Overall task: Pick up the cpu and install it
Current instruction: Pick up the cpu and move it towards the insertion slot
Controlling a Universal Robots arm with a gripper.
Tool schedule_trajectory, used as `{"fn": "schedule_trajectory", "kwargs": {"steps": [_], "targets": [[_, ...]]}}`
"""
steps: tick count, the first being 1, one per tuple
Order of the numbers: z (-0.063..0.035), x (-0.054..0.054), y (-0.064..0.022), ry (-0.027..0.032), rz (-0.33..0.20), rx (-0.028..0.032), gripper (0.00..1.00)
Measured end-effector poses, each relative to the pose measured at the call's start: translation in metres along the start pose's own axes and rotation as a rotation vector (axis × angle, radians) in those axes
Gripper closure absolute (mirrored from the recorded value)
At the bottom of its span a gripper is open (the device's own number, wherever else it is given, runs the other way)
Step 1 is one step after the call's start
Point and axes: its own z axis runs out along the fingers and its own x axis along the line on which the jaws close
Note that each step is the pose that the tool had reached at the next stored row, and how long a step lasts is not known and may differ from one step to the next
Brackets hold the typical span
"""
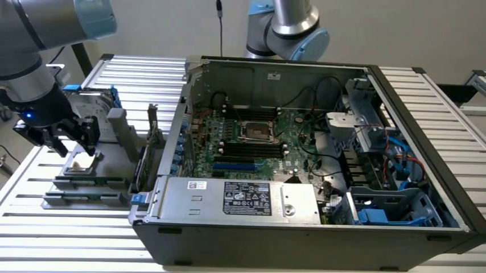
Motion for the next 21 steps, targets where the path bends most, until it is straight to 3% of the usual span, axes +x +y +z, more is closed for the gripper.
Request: {"fn": "schedule_trajectory", "kwargs": {"steps": [6,14,21], "targets": [[0.0043,-0.0003,-0.0002,0.0015,0.002,-0.0001,0.38],[0.0065,-0.0003,-0.0003,0.0093,0.035,0.0011,0.38],[0.0094,-0.0004,-0.0004,0.0104,0.038,0.0018,0.38]]}}
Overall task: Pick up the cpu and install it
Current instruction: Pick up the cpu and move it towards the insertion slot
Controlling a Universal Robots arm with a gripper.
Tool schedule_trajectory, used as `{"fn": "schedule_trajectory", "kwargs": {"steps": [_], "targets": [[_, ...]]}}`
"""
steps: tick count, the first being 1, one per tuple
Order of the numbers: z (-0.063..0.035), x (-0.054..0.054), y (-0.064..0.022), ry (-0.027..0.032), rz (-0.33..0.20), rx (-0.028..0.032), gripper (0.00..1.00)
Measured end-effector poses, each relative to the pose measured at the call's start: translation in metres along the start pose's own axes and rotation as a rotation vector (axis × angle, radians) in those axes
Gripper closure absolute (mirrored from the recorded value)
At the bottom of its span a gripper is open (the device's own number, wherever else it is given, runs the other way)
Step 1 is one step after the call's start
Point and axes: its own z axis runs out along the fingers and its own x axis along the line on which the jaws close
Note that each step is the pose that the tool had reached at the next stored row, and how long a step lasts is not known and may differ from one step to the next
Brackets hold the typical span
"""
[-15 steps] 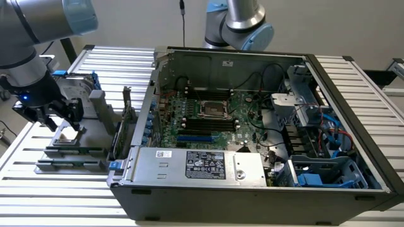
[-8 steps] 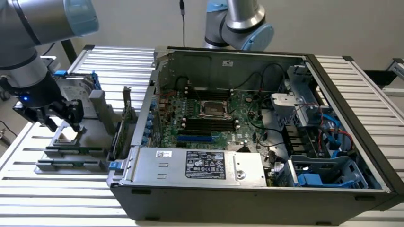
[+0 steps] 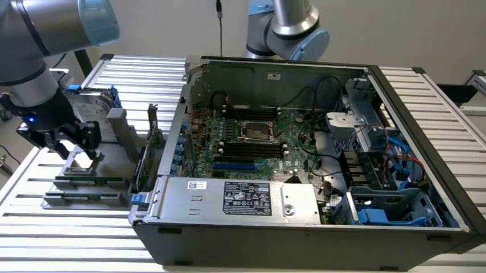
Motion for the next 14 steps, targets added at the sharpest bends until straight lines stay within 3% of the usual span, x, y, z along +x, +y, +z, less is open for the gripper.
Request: {"fn": "schedule_trajectory", "kwargs": {"steps": [14], "targets": [[0.0051,-0.0002,-0.0004,0.0026,0.009,0.0079,0.38]]}}
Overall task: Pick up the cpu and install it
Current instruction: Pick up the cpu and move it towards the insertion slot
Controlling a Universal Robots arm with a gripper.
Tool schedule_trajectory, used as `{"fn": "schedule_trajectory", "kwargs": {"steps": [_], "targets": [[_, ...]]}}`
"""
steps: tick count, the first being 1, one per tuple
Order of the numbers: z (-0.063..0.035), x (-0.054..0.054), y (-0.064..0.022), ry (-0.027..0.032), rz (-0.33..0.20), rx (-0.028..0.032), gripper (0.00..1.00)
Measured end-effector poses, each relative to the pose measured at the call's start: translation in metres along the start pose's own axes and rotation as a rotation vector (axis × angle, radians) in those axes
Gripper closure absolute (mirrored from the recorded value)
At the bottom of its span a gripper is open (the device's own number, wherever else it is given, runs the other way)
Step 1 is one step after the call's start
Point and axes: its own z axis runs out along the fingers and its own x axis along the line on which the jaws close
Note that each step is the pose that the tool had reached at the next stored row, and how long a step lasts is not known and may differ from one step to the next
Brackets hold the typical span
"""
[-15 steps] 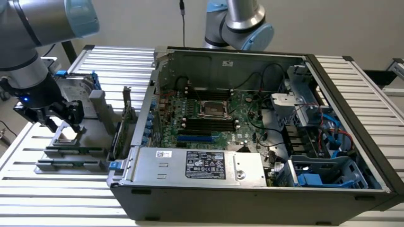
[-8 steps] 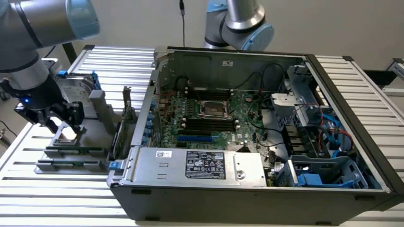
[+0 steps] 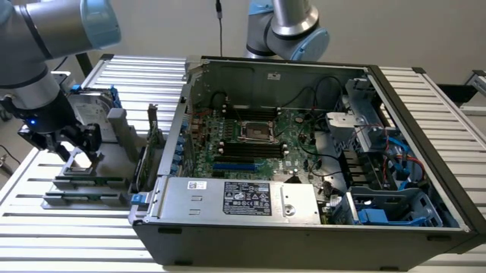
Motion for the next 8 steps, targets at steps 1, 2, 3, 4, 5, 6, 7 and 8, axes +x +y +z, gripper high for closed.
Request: {"fn": "schedule_trajectory", "kwargs": {"steps": [1,2,3,4,5,6,7,8], "targets": [[0.0003,0.0,-0.0001,0.0001,0.001,0.0008,0.38],[0.0007,0.0,-0.0001,0.0002,0.001,0.0015,0.38],[0.0012,0.0,-0.0002,0.0002,0.002,0.0023,0.38],[0.0016,0.0,-0.0002,0.0002,0.002,0.0031,0.38],[0.002,0.0,-0.0003,0.0001,0.003,0.0038,0.38],[0.0024,-0.0001,-0.0003,0.0002,0.003,0.0044,0.38],[0.0027,-0.0001,-0.0003,0.0003,0.003,0.005,0.38],[0.003,-0.0002,-0.0003,0.0003,0.004,0.0055,0.38]]}}
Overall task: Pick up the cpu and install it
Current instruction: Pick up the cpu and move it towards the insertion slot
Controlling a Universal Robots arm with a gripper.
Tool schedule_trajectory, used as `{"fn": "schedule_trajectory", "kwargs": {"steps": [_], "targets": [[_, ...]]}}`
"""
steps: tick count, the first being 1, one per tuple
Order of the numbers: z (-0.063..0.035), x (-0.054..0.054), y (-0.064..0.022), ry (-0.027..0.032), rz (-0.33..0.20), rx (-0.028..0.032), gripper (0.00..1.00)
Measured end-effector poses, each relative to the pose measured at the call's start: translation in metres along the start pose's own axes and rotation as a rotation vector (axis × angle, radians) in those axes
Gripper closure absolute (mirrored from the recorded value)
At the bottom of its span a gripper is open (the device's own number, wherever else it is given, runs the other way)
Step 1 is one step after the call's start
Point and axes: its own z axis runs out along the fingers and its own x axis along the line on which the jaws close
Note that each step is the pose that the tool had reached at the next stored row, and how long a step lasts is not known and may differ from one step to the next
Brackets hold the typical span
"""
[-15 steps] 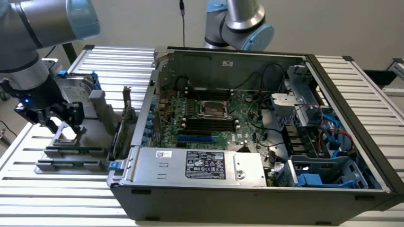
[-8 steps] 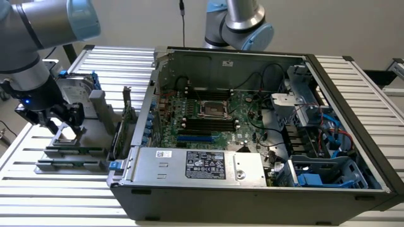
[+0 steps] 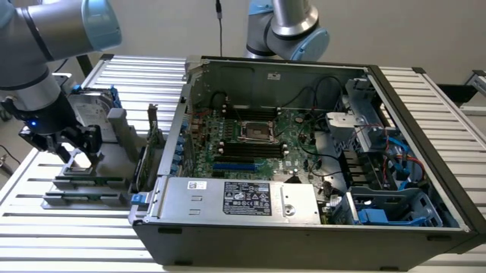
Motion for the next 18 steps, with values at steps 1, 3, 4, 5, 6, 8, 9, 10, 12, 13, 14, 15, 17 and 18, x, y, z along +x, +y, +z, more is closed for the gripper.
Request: {"fn": "schedule_trajectory", "kwargs": {"steps": [1,3,4,5,6,8,9,10,12,13,14,15,17,18], "targets": [[0.0003,-0.0001,0.0,0.0,0.0,0.0005,0.38],[0.0008,-0.0005,0.0001,0.0,0.001,0.0014,0.38],[0.0011,-0.0007,0.0,0.0,0.0,0.0018,0.38],[0.0013,-0.0008,-0.0001,0.0001,0.0,0.0021,0.38],[0.0016,-0.0009,-0.0001,0.0001,0.001,0.0022,0.38],[0.0022,-0.0009,-0.0001,0.0,0.001,0.0022,0.38],[0.0025,-0.001,-0.0001,0.0,0.001,0.0023,0.38],[0.0027,-0.001,-0.0001,0.0,0.001,0.0023,0.38],[0.0032,-0.0011,-0.0001,0.0,0.002,0.0023,0.38],[0.0034,-0.0011,-0.0001,0.0,0.002,0.0023,0.38],[0.0036,-0.0011,-0.0001,0.0,0.002,0.0023,0.38],[0.0038,-0.0011,-0.0001,-0.0001,0.002,0.0023,0.38],[0.0043,-0.0011,-0.0002,0.0,0.003,0.0023,0.38],[0.0045,-0.0011,-0.0002,0.0,0.003,0.0023,0.38]]}}
